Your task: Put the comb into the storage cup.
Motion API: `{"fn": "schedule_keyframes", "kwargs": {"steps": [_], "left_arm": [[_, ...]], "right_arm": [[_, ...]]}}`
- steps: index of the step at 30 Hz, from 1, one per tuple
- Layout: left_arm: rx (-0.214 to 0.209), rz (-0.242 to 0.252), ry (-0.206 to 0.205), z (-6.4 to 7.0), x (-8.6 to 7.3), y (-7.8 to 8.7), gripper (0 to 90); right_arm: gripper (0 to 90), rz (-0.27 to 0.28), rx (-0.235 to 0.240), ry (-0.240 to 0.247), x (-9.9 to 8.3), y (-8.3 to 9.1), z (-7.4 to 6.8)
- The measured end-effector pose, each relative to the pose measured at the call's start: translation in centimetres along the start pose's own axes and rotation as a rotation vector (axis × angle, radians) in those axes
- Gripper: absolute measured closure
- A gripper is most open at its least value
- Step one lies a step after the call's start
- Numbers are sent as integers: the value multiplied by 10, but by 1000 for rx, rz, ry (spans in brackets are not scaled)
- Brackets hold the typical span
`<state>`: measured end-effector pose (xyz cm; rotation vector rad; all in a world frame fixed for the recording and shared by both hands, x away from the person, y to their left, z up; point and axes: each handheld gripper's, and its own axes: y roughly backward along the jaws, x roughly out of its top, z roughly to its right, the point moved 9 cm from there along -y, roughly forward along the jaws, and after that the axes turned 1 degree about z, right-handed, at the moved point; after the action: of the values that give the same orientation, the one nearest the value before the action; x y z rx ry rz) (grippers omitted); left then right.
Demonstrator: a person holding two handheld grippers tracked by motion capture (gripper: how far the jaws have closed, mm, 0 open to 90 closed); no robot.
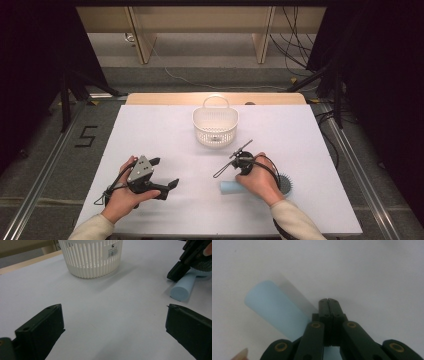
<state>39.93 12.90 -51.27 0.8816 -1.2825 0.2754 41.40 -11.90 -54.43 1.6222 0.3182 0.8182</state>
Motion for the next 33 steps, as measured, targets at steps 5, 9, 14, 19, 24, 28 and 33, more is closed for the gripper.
{"fn": "schedule_keyframes", "kwargs": {"steps": [5, 9, 14, 19, 24, 28, 33], "left_arm": [[2, 2, 2, 0, 0, 0, 13], [0, 0, 1, 0, 0, 0, 13], [0, -2, 0, 0, 0, 0, 13], [1, -2, -1, 0, 0, 0, 13], [1, 0, -3, 0, 0, 0, 13], [0, -1, -2, 1, 0, 0, 14], [1, -1, -2, 1, 0, 0, 14]], "right_arm": [[900, -5, 13, 23, -10, 3, -10], [900, -2, 25, 33, -17, 4, -16], [900, 2, 26, 40, -23, 6, -19], [900, 1, 30, 41, -25, 7, -20], [900, -3, 35, 46, -30, 9, -23], [900, -3, 46, 46, -36, 11, -25], [900, -7, 48, 48, -41, 13, -25]]}}
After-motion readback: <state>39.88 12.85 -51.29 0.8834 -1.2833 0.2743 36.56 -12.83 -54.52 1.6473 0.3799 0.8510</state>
